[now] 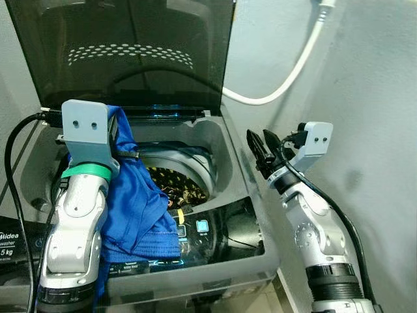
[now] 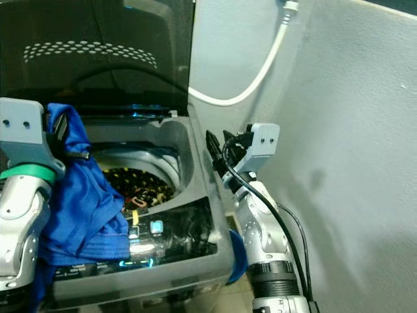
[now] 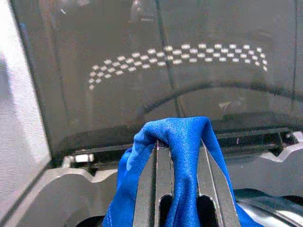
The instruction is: Clothes washing
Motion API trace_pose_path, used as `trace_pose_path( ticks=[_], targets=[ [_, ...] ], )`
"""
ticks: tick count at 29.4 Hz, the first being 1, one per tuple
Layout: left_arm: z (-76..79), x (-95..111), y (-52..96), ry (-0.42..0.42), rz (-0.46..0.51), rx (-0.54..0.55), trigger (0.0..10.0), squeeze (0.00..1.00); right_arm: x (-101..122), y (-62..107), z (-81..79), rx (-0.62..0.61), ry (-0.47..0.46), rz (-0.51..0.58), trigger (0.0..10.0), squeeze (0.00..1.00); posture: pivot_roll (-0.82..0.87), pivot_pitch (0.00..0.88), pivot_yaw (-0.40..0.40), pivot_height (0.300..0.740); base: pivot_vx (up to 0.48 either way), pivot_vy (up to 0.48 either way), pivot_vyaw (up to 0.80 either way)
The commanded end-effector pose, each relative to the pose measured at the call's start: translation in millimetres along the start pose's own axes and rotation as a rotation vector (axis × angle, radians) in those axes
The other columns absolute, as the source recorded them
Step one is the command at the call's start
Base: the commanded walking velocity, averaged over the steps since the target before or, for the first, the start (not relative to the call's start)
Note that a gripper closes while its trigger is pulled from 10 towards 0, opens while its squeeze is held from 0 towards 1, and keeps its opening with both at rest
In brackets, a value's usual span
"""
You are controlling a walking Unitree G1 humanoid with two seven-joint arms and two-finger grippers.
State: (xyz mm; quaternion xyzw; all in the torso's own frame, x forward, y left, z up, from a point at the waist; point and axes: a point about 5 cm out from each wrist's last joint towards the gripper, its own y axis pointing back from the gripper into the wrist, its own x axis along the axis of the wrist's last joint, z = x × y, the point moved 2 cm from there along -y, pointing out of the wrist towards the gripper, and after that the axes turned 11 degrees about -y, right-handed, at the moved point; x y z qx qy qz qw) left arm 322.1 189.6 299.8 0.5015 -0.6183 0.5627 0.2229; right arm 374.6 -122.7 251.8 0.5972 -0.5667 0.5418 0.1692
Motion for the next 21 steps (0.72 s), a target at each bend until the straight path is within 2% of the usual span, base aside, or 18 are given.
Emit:
trace_pose_path(
  ticks=[1, 7, 21],
  targets=[
    [0.0, -1.1, 1.4, 0.004, -0.007, 0.0, 10.0, 0.0, -2.7, 3.4, 4.5, -0.013, 0.005, -0.011, 10.0, 0.0, 0.05, 0.043, -0.017, 0.74, 0.0, 0.0, 0.0],
    [-1.7, -1.6, 0.7, 0.01, -0.012, 0.002, 10.0, 0.0, -2.7, 3.1, 4.8, -0.015, 0.004, -0.011, 10.0, 0.0, 0.05, 0.044, -0.018, 0.74, 0.0, 0.0, 0.0],
    [-3.3, -1.1, -0.2, 0.013, -0.005, 0.003, 10.0, 0.0, -2.3, 3.5, 6.8, -0.022, 0.005, -0.008, 10.0, 0.0, 0.05, 0.045, -0.014, 0.74, 0.0, 0.471, 0.0]
  ],
)
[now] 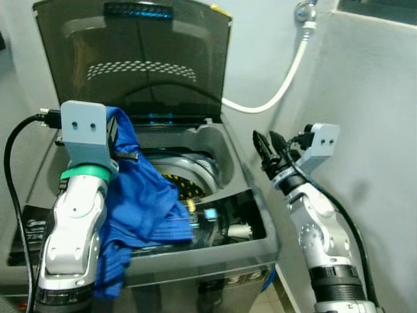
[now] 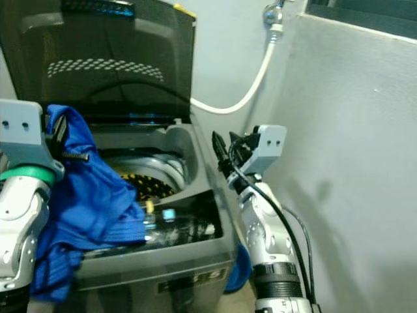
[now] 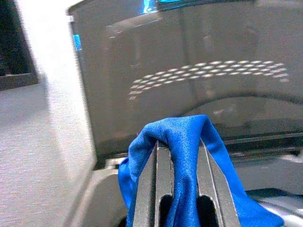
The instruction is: Clothes washing
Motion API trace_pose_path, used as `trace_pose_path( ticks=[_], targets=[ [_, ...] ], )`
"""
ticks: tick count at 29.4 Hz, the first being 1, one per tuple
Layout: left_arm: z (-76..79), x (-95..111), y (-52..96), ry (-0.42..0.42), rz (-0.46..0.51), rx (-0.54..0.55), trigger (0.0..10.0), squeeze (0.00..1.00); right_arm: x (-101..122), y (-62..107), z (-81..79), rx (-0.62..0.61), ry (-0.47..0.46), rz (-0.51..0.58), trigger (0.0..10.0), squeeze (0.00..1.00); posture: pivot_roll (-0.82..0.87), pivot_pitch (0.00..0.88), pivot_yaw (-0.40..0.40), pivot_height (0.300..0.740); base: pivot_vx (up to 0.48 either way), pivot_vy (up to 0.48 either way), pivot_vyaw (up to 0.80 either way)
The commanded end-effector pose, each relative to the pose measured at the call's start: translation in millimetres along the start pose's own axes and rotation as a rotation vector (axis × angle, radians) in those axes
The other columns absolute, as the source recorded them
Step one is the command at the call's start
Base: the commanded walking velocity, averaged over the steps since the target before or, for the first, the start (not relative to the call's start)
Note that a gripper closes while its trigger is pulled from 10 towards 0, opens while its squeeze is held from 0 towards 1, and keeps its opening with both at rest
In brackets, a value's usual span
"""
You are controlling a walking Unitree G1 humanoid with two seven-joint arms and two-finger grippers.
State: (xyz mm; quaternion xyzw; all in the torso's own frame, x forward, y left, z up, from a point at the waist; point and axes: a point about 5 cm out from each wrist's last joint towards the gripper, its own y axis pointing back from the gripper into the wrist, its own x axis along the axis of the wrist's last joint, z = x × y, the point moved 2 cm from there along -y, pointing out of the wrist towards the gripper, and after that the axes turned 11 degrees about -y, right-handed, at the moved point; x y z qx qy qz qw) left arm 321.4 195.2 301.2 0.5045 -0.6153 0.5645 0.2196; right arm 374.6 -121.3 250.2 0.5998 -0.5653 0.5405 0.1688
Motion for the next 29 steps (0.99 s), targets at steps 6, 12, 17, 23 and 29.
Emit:
trace_pose_path(
  ticks=[6, 12, 17, 23, 29],
  targets=[
    [1.5, -0.2, 0.4, 0.016, -0.004, -0.005, 10.0, 0.0, 0.1, 3.0, 7.3, -0.022, 0.01, -0.003, 10.0, 0.0, 0.05, 0.046, -0.016, 0.74, 0.0, 0.471, 0.0],
    [-1.3, -3.1, 1.0, -0.044, -0.03, -0.001, 10.0, 0.0, -0.5, 2.5, 6.7, -0.019, 0.01, -0.005, 10.0, 0.0, 0.05, 0.043, -0.018, 0.74, 0.0, -0.164, 0.0],
    [-2.2, -4.4, 0.7, -0.036, -0.038, 0.007, 10.0, 0.0, -0.4, 2.5, 6.7, -0.019, 0.01, -0.004, 10.0, 0.0, 0.05, 0.042, -0.018, 0.74, 0.0, -0.192, 0.0],
    [3.9, -10.3, -2.4, -0.016, -0.071, -0.028, 10.0, 0.0, 0.1, 1.7, 6.1, -0.018, 0.011, 0.0, 10.0, 0.0, 0.05, 0.039, -0.017, 0.74, 0.0, 0.0, 0.0],
    [10.6, -8.2, -7.4, -0.075, -0.033, -0.078, 10.0, 0.0, 0.9, 0.8, 5.2, -0.016, 0.011, 0.005, 10.0, 0.0, 0.05, 0.038, -0.022, 0.74, 0.0, 0.0, 0.0]
  ],
)
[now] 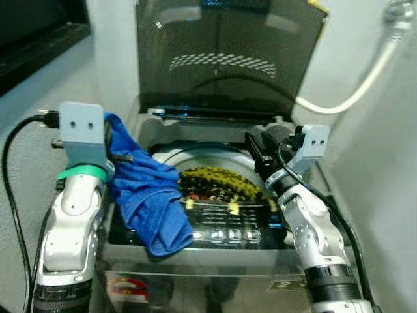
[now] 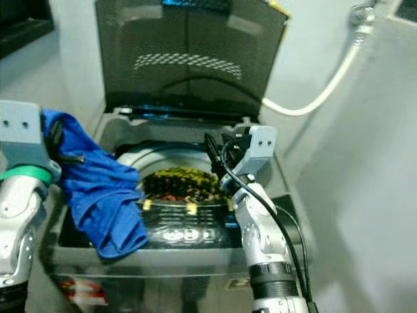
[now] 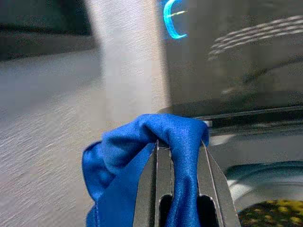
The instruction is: Clothes washing
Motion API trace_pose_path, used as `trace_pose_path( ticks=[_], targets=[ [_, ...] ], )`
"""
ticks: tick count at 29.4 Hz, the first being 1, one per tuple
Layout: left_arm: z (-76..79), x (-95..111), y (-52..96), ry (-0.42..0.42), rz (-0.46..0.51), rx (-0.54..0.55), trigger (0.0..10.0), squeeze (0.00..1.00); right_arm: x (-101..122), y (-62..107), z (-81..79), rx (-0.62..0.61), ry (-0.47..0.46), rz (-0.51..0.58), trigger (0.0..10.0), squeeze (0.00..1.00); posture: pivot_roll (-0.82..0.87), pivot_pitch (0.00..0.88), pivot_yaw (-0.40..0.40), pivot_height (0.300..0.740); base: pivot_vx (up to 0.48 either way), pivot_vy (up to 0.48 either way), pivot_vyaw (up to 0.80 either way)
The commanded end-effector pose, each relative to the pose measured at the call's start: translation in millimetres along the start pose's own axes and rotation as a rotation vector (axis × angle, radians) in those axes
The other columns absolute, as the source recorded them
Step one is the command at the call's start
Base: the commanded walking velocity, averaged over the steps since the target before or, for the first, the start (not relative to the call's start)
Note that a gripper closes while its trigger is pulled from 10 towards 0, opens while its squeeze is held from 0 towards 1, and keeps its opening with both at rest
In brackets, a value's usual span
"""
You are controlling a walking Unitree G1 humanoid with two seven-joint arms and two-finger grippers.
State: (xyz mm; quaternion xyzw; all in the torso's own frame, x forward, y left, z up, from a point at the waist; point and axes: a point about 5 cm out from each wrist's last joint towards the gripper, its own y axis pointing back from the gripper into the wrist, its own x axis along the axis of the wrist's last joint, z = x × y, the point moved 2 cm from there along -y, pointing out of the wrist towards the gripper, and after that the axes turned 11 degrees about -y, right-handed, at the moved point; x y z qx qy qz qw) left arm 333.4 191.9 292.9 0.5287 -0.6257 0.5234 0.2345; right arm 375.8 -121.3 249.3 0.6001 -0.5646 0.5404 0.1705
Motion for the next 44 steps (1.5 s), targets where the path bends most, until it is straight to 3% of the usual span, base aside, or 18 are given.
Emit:
trace_pose_path(
  ticks=[1, 8, 9, 11, 12, 13, 14, 16, 17, 18, 19, 28, 32, 34, 37, 38, 40, 44],
  targets=[
    [2.9, 3.2, -3.0, -0.036, 0.03, -0.022, 10.0, 0.0, 2.2, 1.3, 4.5, -0.014, 0.009, 0.009, 10.0, 0.0, 0.05, 0.038, -0.024, 0.74, 0.0, 0.0, 0.0],
    [3.5, 14.5, -28.0, -0.1, 0.116, -0.052, 10.0, 0.0, 5.6, -1.1, 5.3, -0.03, 0.002, 0.033, 10.0, 0.0, 0.06, 0.039, -0.024, 0.74, 0.0, 0.0, 0.0],
    [15.0, 25.1, -36.2, -0.089, 0.175, -0.134, 10.0, 0.0, 8.6, -1.8, 8.2, -0.058, 0.0, 0.054, 10.0, 0.0, 0.06, 0.039, -0.017, 0.74, 0.0, 0.0, 0.0],
    [15.0, 25.1, -36.2, -0.089, 0.175, -0.134, 10.0, 0.0, 8.6, -1.8, 8.2, -0.058, 0.0, 0.054, 10.0, 0.0, 0.06, 0.039, -0.017, 0.74, 0.0, 0.0, 0.0],
    [37.4, 40.5, -36.0, -0.043, 0.256, -0.285, 10.0, 0.0, 12.3, -1.6, 12.0, -0.089, -0.004, 0.076, 10.0, 0.0, 0.05, 0.038, -0.008, 0.74, 0.0, 0.0, 0.0],
    [37.4, 40.5, -36.0, -0.043, 0.256, -0.285, 10.0, 0.0, 12.3, -1.6, 12.0, -0.089, -0.004, 0.076, 10.0, 0.0, 0.05, 0.038, -0.008, 0.74, 0.0, 0.0, 0.0],
    [68.9, 59.8, -19.7, 0.049, 0.361, -0.548, 10.0, 0.0, 18.3, 0.4, 16.1, -0.11, -0.003, 0.104, 10.0, 0.0, 0.05, 0.038, 0.009, 0.74, 0.0, 0.0, 0.0],
    [68.9, 59.8, -19.7, 0.049, 0.361, -0.548, 10.0, 0.0, 18.3, 0.4, 16.1, -0.11, -0.003, 0.104, 10.0, 0.0, 0.05, 0.038, 0.009, 0.74, 0.0, 0.0, 0.0],
    [90.4, 75.7, 0.0, 0.104, 0.458, -0.761, 10.0, 0.0, 23.3, 2.8, 19.1, -0.12, 0.0, 0.124, 10.0, 0.0, 0.04, 0.038, 0.016, 0.74, 0.0, 0.0, 0.0],
    [90.4, 75.7, 0.0, 0.104, 0.458, -0.761, 10.0, 0.0, 23.3, 2.8, 19.1, -0.12, 0.0, 0.124, 10.0, 0.0, 0.04, 0.038, 0.016, 0.74, 0.0, 0.0, 0.0],
    [102.2, 87.1, 15.4, 0.155, 0.521, -0.903, 10.0, 0.0, 28.4, 5.9, 22.6, -0.129, 0.007, 0.143, 10.0, 0.0, 0.04, 0.037, 0.028, 0.74, 0.0, 0.0, 0.0],
    [117.4, 98.3, 41.6, 0.206, 0.578, -1.127, 10.0, 0.0, 40.0, 11.7, 32.2, -0.161, 0.03, 0.189, 10.0, 0.0, 0.05, 0.035, 0.042, 0.74, 0.0, 0.0, 0.0],
    [117.8, 93.2, 38.5, 0.17, 0.559, -1.127, 10.0, 0.0, 44.5, 11.5, 33.2, -0.164, 0.041, 0.207, 10.0, 0.0, 0.05, 0.04, 0.044, 0.74, 0.0, 0.0, 0.0],
    [109.3, 78.6, 16.4, -0.015, 0.545, -1.01, 10.0, 0.0, 51.1, 10.3, 32.9, -0.148, 0.08, 0.223, 10.0, 0.0, 0.06, 0.045, 0.043, 0.74, 0.0, 0.0, 0.0],
    [103.0, 71.4, 4.3, -0.103, 0.533, -0.947, 10.0, 0.0, 53.0, 10.0, 33.2, -0.142, 0.094, 0.223, 10.0, 0.0, 0.06, 0.046, 0.041, 0.74, 0.0, 0.0, 0.0],
    [92.7, 58.3, -12.3, -0.222, 0.49, -0.85, 10.0, 0.0, 54.5, 9.4, 33.8, -0.132, 0.117, 0.208, 10.0, 0.0, 0.06, 0.05, 0.041, 0.74, 0.0, 0.0, 0.0],
    [76.0, 40.7, -30.4, -0.332, 0.42, -0.751, 10.0, 0.0, 55.0, 8.3, 34.9, -0.119, 0.157, 0.168, 10.0, 0.0, 0.06, 0.053, 0.042, 0.74, 0.0, 0.0, 0.0],
    [66.7, 33.3, -39.6, -0.35, 0.38, -0.682, 10.0, 0.0, 55.4, 7.8, 34.5, -0.104, 0.188, 0.146, 10.0, 0.0, 0.06, 0.057, 0.042, 0.74, 0.0, 0.0, 0.0]
  ],
)
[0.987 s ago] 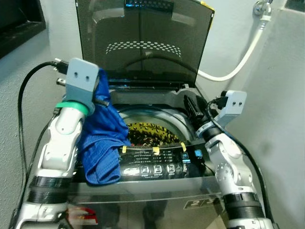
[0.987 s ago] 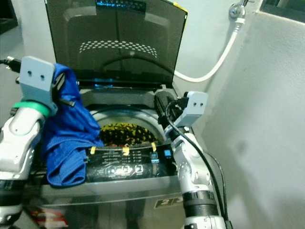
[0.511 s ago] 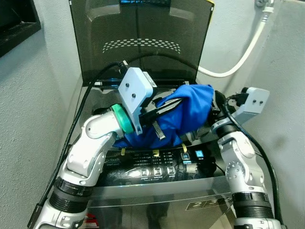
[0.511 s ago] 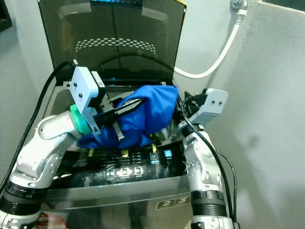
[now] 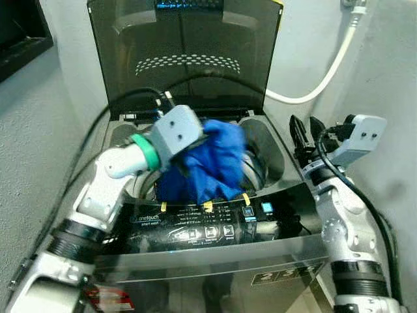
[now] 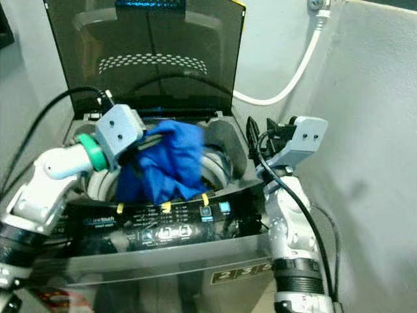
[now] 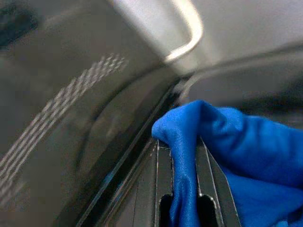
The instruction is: Clothes washing
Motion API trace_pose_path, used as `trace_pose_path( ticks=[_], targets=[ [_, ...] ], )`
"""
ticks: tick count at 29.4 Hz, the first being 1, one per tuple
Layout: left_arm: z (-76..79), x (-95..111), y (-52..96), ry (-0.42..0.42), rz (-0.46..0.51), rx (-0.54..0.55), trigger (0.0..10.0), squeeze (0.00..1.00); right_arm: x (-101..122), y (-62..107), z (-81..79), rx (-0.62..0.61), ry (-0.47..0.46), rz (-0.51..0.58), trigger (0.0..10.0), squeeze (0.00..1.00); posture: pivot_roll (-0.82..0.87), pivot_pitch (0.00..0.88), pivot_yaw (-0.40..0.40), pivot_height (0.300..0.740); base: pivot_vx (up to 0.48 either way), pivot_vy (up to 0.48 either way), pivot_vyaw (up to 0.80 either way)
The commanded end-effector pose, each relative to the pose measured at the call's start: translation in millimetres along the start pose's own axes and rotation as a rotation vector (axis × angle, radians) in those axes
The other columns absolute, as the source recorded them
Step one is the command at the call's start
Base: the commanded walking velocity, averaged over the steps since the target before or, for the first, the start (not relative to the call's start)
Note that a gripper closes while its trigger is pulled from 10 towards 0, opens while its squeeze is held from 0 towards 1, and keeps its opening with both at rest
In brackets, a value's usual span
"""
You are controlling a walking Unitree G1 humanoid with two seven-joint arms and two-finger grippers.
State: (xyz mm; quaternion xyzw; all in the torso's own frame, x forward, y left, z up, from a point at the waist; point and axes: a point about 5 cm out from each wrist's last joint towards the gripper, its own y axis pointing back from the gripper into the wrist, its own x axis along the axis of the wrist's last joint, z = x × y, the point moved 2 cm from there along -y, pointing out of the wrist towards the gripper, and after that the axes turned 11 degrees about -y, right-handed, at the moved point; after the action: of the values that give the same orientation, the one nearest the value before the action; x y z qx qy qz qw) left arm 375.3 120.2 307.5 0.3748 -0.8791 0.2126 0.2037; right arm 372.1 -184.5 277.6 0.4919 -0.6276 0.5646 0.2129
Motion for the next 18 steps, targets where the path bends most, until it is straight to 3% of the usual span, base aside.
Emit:
trace_pose_path(
  ticks=[1, 2, 3, 9, 10, 11, 12, 13, 16, 18],
  targets=[
    [-15.9, -6.4, 1.1, -0.009, -0.028, 0.093, 10.0, 0.0, 2.1, -2.8, -6.5, 0.048, 0.032, -0.021, 10.0, 0.0, 0.06, 0.06, 0.04, 0.74, 0.0, 0.0, 0.0],
    [-15.9, -6.4, 1.1, -0.009, -0.028, 0.093, 10.0, 0.0, 2.1, -2.8, -6.5, 0.048, 0.032, -0.021, 10.0, 0.0, 0.06, 0.06, 0.04, 0.74, 0.0, 0.0, 0.0],
    [-25.6, -12.8, 2.1, 0.003, -0.053, 0.164, 10.0, 0.0, 5.3, -3.4, -7.8, 0.069, 0.045, -0.022, 10.0, 0.0, 0.06, 0.063, 0.04, 0.74, 0.0, 0.0, 0.0],
    [-30.7, -14.6, 1.2, 0.051, -0.049, 0.2, 10.0, 0.0, 8.5, -3.7, -10.0, 0.098, 0.049, -0.02, 10.0, 0.0, 0.05, 0.065, 0.039, 0.74, 0.0, 0.0, 0.0],
    [-24.6, -13.1, -2.8, 0.132, -0.019, 0.146, 10.0, 0.0, 8.4, -2.7, -13.8, 0.165, 0.08, -0.07, 10.0, 0.0, 0.05, 0.067, 0.041, 0.74, 0.0, 0.0, 0.0],
    [-14.8, -16.2, -6.5, 0.198, -0.021, 0.069, 10.0, 0.0, 3.3, 4.0, -15.8, 0.277, 0.114, -0.2, 10.0, 0.0, 0.04, 0.067, 0.043, 0.74, 0.0, 0.0, 0.0],
    [-14.8, -16.2, -6.5, 0.198, -0.021, 0.069, 10.0, 0.0, 3.3, 4.0, -15.8, 0.277, 0.114, -0.2, 10.0, 0.0, 0.04, 0.067, 0.043, 0.74, 0.0, 0.0, 0.0],
    [-6.0, -20.4, -8.6, 0.237, -0.036, 0.005, 10.0, 0.0, -0.9, 14.3, -18.6, 0.389, 0.138, -0.314, 10.0, 0.0, 0.04, 0.069, 0.042, 0.74, 0.0, 0.0, 0.0],
    [-0.7, -25.7, -10.0, 0.244, -0.055, -0.027, 10.0, 0.0, -3.7, 23.5, -21.1, 0.471, 0.141, -0.394, 10.0, 0.0, 0.04, 0.069, 0.042, 0.74, 0.0, 0.0, 0.0],
    [7.1, -38.5, -10.8, 0.263, -0.118, -0.054, 10.0, 0.0, -1.3, 45.7, -33.9, 0.654, 0.072, -0.48, 10.0, 0.0, 0.04, 0.068, 0.041, 0.74, 0.0, 0.0, 0.0]
  ],
)
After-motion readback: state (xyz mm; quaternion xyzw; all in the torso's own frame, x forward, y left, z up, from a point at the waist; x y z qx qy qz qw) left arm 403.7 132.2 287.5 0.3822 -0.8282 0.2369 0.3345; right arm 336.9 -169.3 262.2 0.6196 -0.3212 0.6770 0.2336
